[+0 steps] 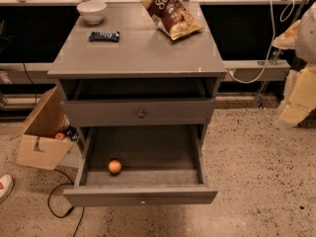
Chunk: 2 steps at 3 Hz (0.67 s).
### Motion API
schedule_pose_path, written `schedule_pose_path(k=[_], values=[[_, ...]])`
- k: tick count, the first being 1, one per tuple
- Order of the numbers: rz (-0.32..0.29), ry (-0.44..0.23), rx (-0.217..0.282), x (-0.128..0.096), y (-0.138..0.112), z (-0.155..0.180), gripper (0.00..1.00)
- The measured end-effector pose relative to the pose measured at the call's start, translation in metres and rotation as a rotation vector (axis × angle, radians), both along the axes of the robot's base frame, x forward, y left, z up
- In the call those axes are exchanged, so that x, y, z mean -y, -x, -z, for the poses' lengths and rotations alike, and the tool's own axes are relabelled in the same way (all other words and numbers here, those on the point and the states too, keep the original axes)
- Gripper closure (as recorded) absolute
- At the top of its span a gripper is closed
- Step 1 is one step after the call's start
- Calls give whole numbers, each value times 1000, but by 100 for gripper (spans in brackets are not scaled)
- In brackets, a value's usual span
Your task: Pick orange from middle drawer and place on counter
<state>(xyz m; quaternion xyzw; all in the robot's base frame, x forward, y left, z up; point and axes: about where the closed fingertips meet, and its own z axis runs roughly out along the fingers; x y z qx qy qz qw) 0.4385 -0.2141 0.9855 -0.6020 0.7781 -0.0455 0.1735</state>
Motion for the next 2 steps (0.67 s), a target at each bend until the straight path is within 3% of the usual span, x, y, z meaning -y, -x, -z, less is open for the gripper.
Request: schedule_pose_path(k=[1,2], values=[[0,0,0,0,0,0,0],[7,-99,-12,-13,-4,18,0]])
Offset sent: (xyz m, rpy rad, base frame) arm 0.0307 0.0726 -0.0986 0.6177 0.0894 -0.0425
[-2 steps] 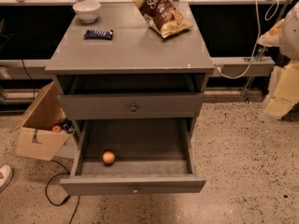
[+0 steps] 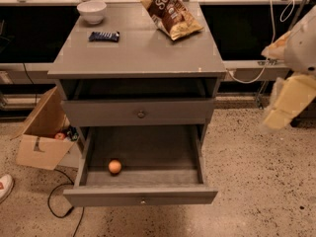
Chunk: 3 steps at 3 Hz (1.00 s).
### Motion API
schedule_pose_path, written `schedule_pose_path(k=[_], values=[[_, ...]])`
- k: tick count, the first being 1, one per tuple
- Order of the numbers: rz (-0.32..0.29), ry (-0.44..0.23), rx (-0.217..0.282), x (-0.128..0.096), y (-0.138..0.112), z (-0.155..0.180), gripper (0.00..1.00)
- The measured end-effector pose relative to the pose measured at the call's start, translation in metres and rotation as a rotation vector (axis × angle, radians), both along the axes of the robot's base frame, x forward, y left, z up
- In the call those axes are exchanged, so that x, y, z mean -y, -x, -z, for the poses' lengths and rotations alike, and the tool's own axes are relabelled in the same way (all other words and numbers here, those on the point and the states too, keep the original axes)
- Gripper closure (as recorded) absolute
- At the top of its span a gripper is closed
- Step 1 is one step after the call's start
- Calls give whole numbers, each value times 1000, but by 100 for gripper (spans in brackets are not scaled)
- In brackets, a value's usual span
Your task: Pick orange from middle drawer and place on counter
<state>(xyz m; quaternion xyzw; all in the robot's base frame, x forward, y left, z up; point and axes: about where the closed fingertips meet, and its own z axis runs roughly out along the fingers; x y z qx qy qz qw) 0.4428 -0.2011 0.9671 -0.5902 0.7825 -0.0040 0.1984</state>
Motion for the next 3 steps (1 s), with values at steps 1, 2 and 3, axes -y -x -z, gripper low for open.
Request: schedule_pose_path(k=[1,2,3], values=[[44,-223,-73,-44,-4,61,0],[70,-439,-154,-113,-3,111,0],[85,-497,-120,-133,-13,108,0]])
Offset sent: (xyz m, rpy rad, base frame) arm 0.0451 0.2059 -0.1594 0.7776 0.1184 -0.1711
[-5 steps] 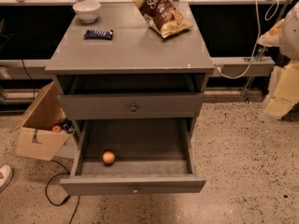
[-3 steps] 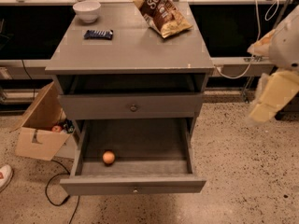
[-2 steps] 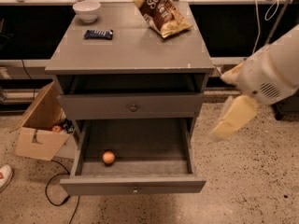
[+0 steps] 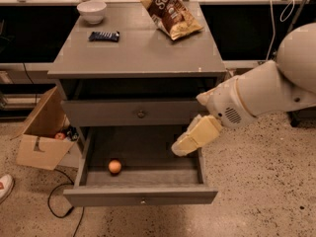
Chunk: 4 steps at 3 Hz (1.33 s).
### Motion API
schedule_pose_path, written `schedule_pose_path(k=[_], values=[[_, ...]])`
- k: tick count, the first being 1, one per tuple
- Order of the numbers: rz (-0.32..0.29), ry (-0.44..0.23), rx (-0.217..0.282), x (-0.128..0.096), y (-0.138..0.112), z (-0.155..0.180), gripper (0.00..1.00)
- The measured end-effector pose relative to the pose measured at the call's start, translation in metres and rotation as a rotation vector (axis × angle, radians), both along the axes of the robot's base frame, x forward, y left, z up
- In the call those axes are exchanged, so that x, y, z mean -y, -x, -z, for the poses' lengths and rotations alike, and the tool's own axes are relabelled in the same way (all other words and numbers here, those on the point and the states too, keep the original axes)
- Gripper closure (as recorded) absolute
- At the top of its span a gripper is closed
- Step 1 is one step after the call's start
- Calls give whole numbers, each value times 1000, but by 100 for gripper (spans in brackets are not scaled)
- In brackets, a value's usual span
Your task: Pick orange from middle drawer and place on counter
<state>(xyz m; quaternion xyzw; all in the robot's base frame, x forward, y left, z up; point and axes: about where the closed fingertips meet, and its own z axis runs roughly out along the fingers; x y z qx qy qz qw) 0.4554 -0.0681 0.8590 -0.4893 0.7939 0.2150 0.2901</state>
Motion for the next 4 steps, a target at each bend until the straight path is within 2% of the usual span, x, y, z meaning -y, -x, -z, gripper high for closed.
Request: schedule_pose_path(k=[1,2,3,4], values=[[2,2,2,1,-1,0,0],[-3,-11,-26,-6,-5,15,0],[-31,20,-85,-40,-17,84,0],[-39,-4,-89,-77,-41,153,0]])
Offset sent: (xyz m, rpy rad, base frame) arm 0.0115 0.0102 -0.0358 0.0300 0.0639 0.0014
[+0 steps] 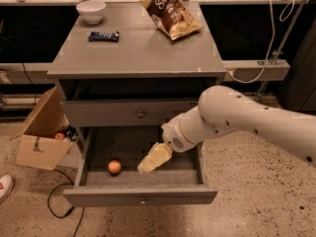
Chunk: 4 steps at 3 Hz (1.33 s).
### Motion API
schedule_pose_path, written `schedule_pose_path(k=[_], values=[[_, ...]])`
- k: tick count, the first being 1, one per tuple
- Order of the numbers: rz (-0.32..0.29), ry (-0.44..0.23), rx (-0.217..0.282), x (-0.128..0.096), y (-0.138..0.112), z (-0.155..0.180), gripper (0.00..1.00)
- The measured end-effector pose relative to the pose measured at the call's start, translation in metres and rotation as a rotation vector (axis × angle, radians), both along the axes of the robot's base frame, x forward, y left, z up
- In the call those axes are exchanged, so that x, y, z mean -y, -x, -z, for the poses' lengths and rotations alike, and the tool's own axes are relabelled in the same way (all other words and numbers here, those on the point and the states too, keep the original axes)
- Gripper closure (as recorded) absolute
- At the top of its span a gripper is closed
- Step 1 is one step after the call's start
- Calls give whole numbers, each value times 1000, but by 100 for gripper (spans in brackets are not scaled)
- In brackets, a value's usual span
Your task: Pick orange from middle drawer and place on counter
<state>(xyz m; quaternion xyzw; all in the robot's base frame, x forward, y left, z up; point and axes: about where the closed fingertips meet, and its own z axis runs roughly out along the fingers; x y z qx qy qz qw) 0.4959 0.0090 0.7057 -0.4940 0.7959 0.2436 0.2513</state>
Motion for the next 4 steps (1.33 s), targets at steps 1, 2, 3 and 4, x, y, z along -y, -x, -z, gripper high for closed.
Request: schedule_pose_path(k=[1,2,3,4], values=[[16,-42,26,-36,-25,49,0],[59,-138,69,-68,-56,83,0],[97,-203,94,-94,-81,113,0],[100,-201,92,-93,-83,118,0]])
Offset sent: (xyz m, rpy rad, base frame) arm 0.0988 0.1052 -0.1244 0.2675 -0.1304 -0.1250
